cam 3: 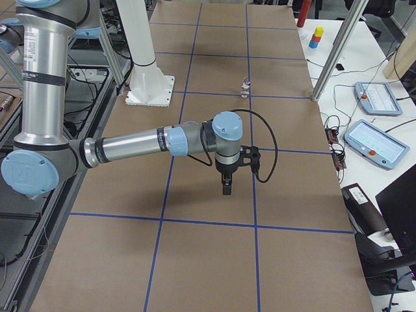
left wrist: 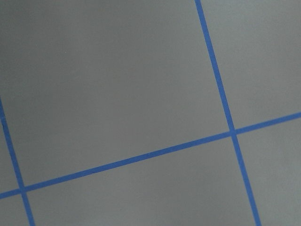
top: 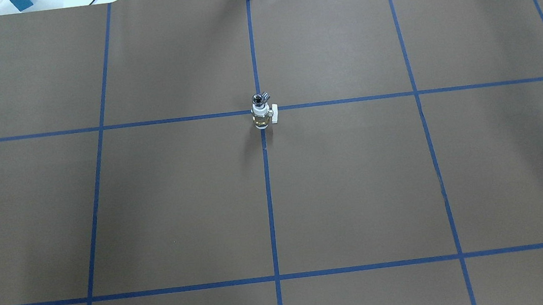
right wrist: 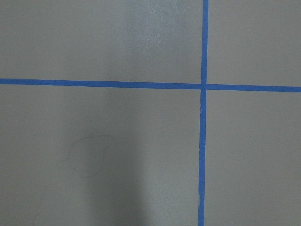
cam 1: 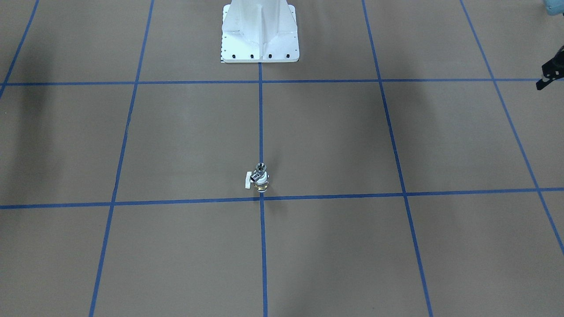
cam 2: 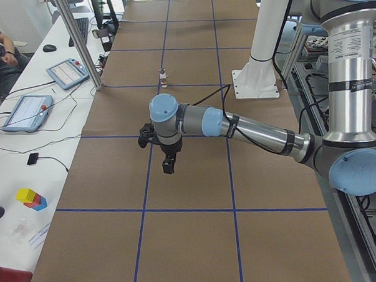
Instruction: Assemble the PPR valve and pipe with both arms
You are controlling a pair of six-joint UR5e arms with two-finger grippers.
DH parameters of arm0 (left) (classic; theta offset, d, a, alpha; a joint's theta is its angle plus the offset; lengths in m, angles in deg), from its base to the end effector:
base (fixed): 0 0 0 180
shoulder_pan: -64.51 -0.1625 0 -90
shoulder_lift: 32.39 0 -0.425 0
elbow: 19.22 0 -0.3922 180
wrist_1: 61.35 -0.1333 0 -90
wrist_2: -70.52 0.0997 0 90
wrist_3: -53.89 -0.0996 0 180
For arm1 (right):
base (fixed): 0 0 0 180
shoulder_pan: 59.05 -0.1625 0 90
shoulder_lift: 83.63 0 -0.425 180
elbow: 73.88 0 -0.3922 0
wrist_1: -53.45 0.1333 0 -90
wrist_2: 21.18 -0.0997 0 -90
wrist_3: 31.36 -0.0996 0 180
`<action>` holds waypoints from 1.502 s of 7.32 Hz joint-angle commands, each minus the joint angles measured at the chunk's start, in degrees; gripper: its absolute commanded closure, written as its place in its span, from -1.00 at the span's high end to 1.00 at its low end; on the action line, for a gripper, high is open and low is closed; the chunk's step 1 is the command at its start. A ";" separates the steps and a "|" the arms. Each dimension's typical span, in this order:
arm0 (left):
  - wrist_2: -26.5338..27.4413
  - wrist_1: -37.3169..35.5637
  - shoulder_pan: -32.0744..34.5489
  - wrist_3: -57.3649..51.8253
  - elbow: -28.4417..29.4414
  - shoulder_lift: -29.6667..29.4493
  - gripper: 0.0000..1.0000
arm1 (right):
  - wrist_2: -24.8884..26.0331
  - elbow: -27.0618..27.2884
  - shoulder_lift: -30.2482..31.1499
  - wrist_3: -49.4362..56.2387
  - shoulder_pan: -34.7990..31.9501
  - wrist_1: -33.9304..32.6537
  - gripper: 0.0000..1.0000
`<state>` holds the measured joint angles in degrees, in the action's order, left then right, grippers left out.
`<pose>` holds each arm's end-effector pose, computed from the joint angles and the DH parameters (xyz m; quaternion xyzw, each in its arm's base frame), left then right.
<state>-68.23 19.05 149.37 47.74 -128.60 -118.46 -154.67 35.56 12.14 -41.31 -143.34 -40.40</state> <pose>-0.0174 -0.4582 0.5372 0.0501 0.4117 0.1104 0.9032 0.0198 -0.4531 0.5469 0.0285 -0.3765 0.0025 0.9260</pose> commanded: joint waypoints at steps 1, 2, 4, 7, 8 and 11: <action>1.27 0.38 3.89 -5.79 3.20 -0.42 0.99 | 0.07 -0.19 -4.35 0.02 0.53 -5.79 1.00; 5.90 0.38 3.91 -5.80 2.85 -0.50 0.99 | 1.55 -0.01 -4.54 0.11 0.79 -6.34 1.00; 7.09 0.12 3.99 -6.76 2.68 0.10 0.99 | 3.49 0.08 -4.63 0.11 0.70 -6.34 1.00; 7.18 0.03 4.00 -6.59 2.59 0.02 0.99 | 3.94 -0.36 -3.93 3.94 0.70 -5.82 1.00; 7.44 0.11 4.00 -6.68 2.59 -0.06 0.99 | 5.16 -0.54 -3.41 11.37 0.70 -5.90 1.00; 7.62 0.29 4.00 -6.76 2.59 -0.24 0.99 | 5.17 -0.71 -2.96 12.85 0.70 -5.90 1.00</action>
<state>-60.65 19.27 153.37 41.05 -125.97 -118.63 -149.51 35.01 8.98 -29.22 -142.64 -46.34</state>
